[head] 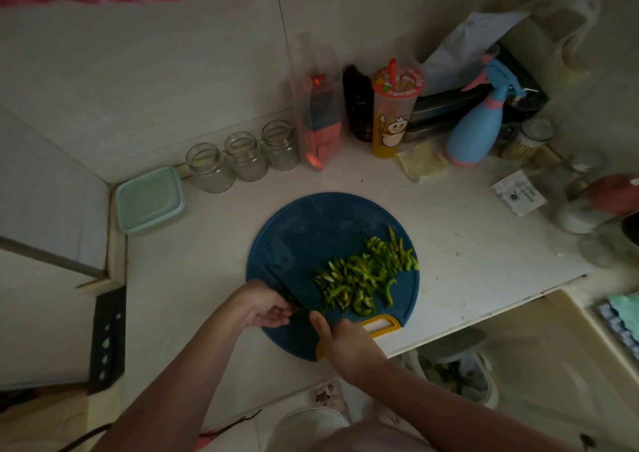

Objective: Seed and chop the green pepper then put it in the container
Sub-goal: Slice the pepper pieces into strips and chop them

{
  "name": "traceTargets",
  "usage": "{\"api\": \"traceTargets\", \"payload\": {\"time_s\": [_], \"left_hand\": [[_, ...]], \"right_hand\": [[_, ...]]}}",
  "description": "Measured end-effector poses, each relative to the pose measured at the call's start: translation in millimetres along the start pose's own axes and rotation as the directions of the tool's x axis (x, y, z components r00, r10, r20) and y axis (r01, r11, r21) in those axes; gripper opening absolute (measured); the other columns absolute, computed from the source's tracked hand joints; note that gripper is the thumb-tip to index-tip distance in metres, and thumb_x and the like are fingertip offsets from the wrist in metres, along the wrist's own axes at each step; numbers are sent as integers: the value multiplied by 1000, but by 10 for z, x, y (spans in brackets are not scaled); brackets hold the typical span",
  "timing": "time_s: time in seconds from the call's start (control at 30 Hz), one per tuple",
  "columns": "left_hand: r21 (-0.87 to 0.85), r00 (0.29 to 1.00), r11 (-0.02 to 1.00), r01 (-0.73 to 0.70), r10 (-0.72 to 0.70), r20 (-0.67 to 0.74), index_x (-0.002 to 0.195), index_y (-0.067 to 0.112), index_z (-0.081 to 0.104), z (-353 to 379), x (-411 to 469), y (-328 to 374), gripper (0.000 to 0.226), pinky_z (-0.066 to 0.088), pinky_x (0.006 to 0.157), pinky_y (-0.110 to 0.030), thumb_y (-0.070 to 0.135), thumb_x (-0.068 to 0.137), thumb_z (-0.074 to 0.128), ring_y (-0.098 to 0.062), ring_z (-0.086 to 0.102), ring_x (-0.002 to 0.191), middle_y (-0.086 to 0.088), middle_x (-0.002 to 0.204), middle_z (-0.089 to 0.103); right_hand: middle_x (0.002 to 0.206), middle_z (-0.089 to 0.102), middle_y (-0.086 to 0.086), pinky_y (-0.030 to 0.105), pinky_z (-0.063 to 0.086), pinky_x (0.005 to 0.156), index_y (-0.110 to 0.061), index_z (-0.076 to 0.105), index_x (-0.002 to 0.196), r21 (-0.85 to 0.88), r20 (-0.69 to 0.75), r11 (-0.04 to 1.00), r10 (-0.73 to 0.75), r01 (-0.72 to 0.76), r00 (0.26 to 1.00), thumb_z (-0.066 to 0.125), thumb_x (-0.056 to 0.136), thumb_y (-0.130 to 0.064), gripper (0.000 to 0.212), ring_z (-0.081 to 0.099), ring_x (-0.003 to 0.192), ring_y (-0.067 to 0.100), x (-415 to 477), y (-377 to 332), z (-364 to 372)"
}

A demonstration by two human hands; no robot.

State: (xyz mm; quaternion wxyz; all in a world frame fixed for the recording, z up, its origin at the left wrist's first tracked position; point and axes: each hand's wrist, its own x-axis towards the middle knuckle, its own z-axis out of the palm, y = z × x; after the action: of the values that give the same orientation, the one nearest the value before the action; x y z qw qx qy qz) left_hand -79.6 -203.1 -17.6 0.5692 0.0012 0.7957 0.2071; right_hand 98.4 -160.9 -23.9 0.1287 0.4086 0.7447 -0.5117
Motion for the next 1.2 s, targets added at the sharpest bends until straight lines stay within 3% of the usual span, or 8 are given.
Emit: {"api": "traceTargets", "payload": {"time_s": [0.1, 0.33, 0.5, 0.57, 0.7, 0.87, 1.03, 1.2], "left_hand": [[5, 1000, 1000, -7, 7, -6, 78, -1, 60, -16, 32, 0, 8, 49, 41, -18, -1, 81, 68, -15, 62, 54, -12, 69, 63], [6, 999, 1000, -30, 30, -15, 74, -2, 62, 0, 16, 0, 8, 50, 42, -18, -2, 81, 66, -12, 63, 45, -8, 54, 66], [10, 995, 997, -76, 76, -59, 73, -2, 65, 9, 0, -39, 8, 50, 45, -19, 1, 81, 66, -15, 64, 54, -6, 52, 66], [7, 995, 996, -84, 84, -62, 73, -1, 65, 22, -1, -63, 9, 51, 46, -19, 4, 80, 68, -15, 64, 55, -8, 57, 66], [24, 995, 996, -86, 87, -57, 82, -2, 65, 39, 14, -81, 13, 52, 49, -20, 9, 80, 72, -17, 64, 59, -11, 68, 66], [140, 990, 981, -137, 141, -15, 94, -5, 66, 53, -34, -21, 33, 54, 64, -23, 21, 77, 76, -16, 65, 67, -11, 79, 67], [221, 985, 961, -167, 172, -5, 83, -1, 67, 191, -47, 22, 33, 54, 51, -19, 31, 80, 72, -14, 65, 56, -9, 67, 66], [206, 992, 971, -123, 124, 6, 77, 2, 64, 211, -53, 42, 19, 53, 50, -21, 17, 88, 61, -14, 64, 53, -10, 67, 67]], "right_hand": [[75, 54, 5, 33, 43, 72, -11, 56, 84, 50, 30, 999, 18, -20, 999, 26, 92, -62, 60, 53, 76, 22, 53, -24, -26], [87, 58, 16, 35, 41, 74, -7, 55, 92, -90, -6, 996, -8, 7, 1000, 19, 97, -56, 62, 61, 95, 34, 144, -183, 42], [104, 63, 22, 32, 40, 74, 3, 58, 105, 22, -75, 1000, 20, -18, 997, 23, 98, -53, 67, 60, 99, 35, 307, -294, 137], [100, 64, 21, 32, 41, 74, 0, 60, 104, 48, -118, 998, 37, -32, 992, 24, 98, -54, 65, 61, 96, 34, 309, -209, 143], [66, 53, 7, 31, 40, 71, -11, 51, 70, 57, -163, 996, 72, -64, 984, 23, 97, -55, 59, 62, 86, 32, 313, -52, 94], [65, 40, -3, 30, 37, 70, -6, 55, 105, 23, -75, 999, 42, -40, 996, 26, 100, -47, 51, 61, 95, 30, 234, -81, -13], [64, 43, -1, 32, 42, 72, -10, 47, 85, 54, -66, 997, 66, -62, 996, 24, 97, -56, 53, 56, 81, 27, 198, -152, -84], [63, 42, 0, 36, 44, 72, -6, 48, 84, -172, -95, 985, -37, 20, 995, 17, 96, -57, 60, 52, 74, 25, 95, -137, -49]]}}
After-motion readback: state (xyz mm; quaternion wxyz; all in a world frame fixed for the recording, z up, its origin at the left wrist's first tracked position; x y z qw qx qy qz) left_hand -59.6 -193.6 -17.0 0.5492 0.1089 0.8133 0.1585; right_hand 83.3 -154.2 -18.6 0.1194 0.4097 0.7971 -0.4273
